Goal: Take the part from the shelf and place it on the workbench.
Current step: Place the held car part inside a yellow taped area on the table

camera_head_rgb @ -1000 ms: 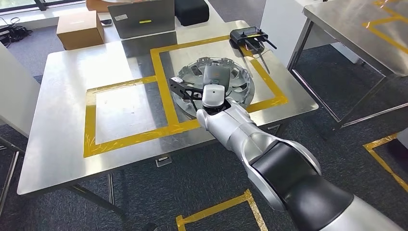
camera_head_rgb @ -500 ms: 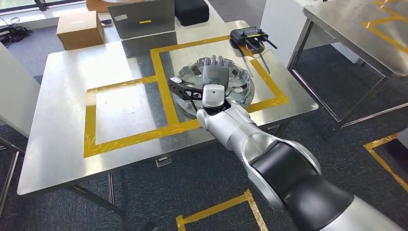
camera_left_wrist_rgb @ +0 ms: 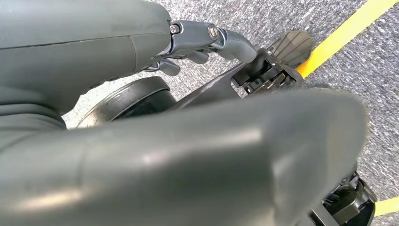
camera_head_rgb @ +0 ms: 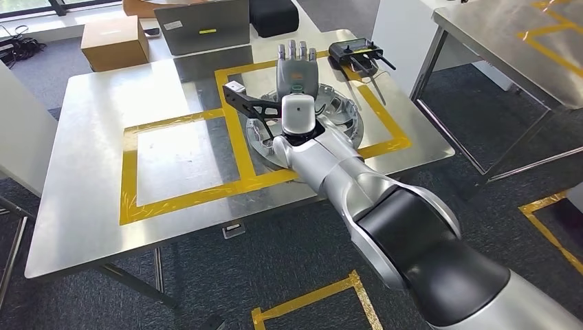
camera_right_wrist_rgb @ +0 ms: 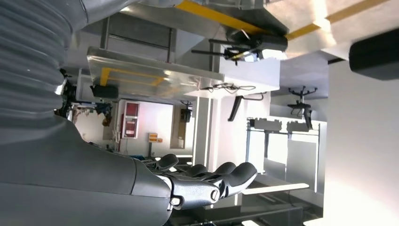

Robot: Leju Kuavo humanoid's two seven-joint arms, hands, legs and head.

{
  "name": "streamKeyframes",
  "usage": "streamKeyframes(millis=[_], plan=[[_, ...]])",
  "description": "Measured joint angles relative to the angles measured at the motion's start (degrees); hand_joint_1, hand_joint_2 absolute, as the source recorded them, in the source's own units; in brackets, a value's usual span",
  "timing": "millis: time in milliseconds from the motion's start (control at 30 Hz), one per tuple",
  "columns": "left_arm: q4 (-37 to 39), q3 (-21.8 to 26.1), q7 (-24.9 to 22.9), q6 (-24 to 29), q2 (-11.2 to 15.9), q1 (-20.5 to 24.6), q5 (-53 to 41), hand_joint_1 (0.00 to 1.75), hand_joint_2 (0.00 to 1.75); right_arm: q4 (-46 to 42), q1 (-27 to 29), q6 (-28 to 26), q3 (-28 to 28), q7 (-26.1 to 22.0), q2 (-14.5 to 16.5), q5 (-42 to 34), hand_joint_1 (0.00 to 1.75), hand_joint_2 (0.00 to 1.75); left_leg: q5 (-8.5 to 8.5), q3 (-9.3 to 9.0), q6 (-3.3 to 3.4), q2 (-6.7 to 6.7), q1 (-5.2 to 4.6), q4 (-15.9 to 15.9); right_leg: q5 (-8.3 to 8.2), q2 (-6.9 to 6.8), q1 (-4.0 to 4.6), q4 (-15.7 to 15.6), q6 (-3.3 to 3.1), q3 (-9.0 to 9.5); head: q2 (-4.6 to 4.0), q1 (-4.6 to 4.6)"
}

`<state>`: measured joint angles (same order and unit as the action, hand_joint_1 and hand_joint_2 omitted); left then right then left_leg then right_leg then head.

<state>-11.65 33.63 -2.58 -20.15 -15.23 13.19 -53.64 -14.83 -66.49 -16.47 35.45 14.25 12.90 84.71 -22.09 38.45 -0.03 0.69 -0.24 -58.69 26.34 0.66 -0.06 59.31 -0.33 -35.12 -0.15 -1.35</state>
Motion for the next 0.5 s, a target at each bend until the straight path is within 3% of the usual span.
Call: streamKeyframes(millis=[133,267,300,367,433,467,500], plan=[[0.0,0.0,-0.1,0.0,0.0,0.1,-0.1,0.0,0.0,-0.4,-3.7,1.4,0.0,0.0,1.2,1.0,0.0,1.75,-0.03,0.03,0.04,-0.01,-0.02,-0.1,-0.02,0.01,-0.04,0.0,0.02,0.02,0.01,0.01],[0.0,-0.1,0.0,0.0,-0.1,0.2,-0.1,0.0,0.0,-0.7,-5.8,1.9,0.0,0.0,2.4,2.0,0.0,1.75,0.4,-0.43,1.03,-0.08,-0.13,0.6,-0.31,-0.02,-0.2,-0.5,0.75,0.42,0.0,0.02],[0.0,-0.1,0.2,0.0,-0.2,0.2,-0.1,0.0,0.0,-0.8,-6.1,2.0,0.0,0.0,2.5,2.1,0.0,1.75,0.8,-0.76,1.17,-0.2,0.06,1.3,0.26,-0.06,-0.14,-0.2,0.94,0.39,0.0,-0.02],[0.0,-0.1,0.4,0.0,-0.3,0.3,-0.1,0.0,0.0,-0.9,-6.4,2.0,0.0,0.1,2.6,2.4,0.0,1.75,1.5,-1.09,1.36,-0.51,0.52,2.4,3.45,-0.17,-0.21,3.5,1.44,-0.91,0.0,-0.2],[0.0,-0.1,0.4,0.0,-0.3,0.4,-0.1,0.0,0.0,-0.8,-6.3,2.0,0.0,0.1,2.6,2.5,0.0,1.75,1.83,-0.72,1.32,-0.65,0.7,2.4,7.63,-0.23,-0.62,10.5,2.1,-3.52,0.0,-0.32],[0.0,-0.1,0.4,0.0,-0.3,0.4,-0.1,0.0,0.0,-0.8,-6.1,2.0,0.0,0.2,2.6,2.5,0.0,1.75,1.99,-0.41,1.14,-0.69,0.85,2.3,8.71,-0.25,-0.92,13.2,2.46,-4.35,0.0,-0.34],[0.0,-0.1,0.4,0.0,-0.3,0.4,-0.1,0.0,0.0,-0.8,-6.0,2.0,0.0,0.2,2.5,2.6,0.0,1.75,2.2,-0.03,0.88,-0.72,1.09,2.2,8.69,-0.29,-1.23,13.9,2.81,-4.27,0.0,-0.33]])
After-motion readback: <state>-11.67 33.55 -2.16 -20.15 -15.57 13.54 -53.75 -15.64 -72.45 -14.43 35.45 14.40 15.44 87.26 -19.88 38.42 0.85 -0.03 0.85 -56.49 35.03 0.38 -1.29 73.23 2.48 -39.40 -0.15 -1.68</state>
